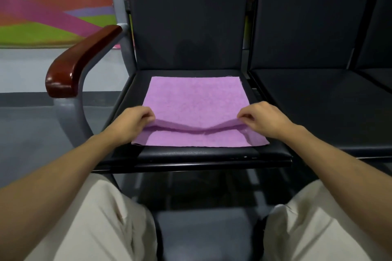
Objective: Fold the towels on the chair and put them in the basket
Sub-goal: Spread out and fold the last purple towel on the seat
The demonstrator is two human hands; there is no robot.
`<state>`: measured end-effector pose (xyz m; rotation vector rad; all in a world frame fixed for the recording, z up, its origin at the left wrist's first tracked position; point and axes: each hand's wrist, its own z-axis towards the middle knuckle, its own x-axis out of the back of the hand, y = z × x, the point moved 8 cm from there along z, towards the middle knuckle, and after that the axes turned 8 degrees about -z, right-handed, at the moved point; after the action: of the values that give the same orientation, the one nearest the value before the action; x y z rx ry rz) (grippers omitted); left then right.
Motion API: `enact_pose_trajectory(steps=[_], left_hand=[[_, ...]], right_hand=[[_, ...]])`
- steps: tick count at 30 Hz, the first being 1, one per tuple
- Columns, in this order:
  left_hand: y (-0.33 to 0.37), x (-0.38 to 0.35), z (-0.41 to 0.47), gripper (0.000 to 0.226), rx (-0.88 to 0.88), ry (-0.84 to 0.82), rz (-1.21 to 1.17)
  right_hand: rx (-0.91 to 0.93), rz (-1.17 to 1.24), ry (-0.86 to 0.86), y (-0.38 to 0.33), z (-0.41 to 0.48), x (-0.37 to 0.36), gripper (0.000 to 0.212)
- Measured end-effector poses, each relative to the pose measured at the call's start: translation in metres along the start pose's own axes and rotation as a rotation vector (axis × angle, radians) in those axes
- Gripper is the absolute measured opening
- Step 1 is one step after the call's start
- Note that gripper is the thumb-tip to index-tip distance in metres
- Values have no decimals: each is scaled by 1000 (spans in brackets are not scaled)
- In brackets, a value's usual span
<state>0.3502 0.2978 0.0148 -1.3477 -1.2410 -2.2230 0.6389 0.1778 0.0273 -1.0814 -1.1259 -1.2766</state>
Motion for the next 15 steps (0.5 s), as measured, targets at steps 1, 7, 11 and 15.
enact_pose_trajectory(steps=[1, 7, 11, 15], left_hand=[[3, 8, 0, 13, 2, 81, -47], [1, 0, -14, 15, 46, -71, -82], [-7, -20, -24, 11, 31, -304, -6], [-11, -25, -26, 19, -9, -363, 16]], right_hand=[[-4, 10, 62, 0, -1, 10, 18], [120, 3, -126, -17, -20, -1, 9], [135, 72, -262, -16, -27, -29, 10], [99, 175, -301, -12, -29, -33, 34]])
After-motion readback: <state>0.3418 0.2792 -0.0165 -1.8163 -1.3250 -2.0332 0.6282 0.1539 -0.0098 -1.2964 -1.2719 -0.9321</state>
